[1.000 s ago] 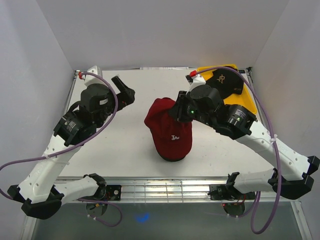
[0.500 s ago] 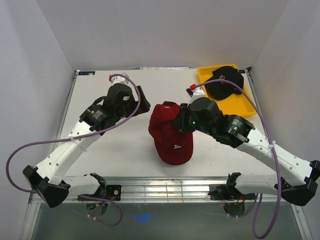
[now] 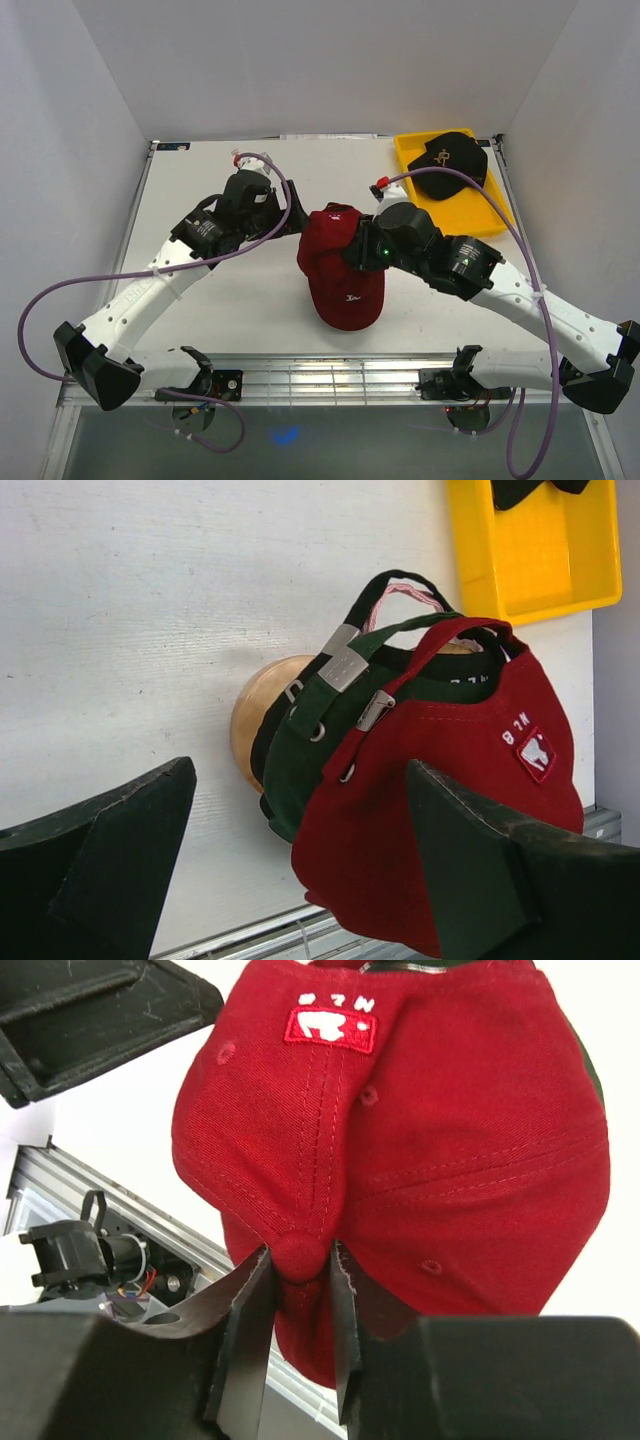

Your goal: Stack the hats

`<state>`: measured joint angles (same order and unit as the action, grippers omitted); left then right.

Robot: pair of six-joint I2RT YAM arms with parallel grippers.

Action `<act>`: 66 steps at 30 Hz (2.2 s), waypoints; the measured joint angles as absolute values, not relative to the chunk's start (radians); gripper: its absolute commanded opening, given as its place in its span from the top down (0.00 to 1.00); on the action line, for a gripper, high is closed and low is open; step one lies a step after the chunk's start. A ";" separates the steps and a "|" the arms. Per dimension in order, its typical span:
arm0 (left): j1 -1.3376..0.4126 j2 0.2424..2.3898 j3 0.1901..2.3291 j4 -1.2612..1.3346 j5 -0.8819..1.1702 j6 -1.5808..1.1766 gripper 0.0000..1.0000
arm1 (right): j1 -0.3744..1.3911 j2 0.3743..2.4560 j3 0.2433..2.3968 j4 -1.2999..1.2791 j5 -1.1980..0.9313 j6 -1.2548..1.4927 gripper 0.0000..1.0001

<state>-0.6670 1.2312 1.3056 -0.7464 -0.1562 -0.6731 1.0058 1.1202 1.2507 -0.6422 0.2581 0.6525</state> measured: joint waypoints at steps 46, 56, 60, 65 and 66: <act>-0.667 1.306 1.286 -0.734 -0.172 -0.662 0.12 | 0.690 1.376 1.478 -0.656 0.122 0.457 0.46; -0.668 1.309 1.288 -0.736 -0.173 -0.662 0.12 | 0.628 1.426 1.483 -0.654 0.037 0.422 0.47; -0.668 1.315 1.291 -0.738 -0.173 -0.662 0.12 | 0.627 1.457 1.491 -0.654 0.025 0.414 0.47; -0.668 1.315 1.291 -0.738 -0.174 -0.662 0.12 | 0.627 1.475 1.496 -0.653 -0.003 0.410 0.59; -0.668 1.315 1.291 -0.738 -0.175 -0.662 0.12 | 0.627 1.475 1.496 -0.653 -0.004 0.407 0.63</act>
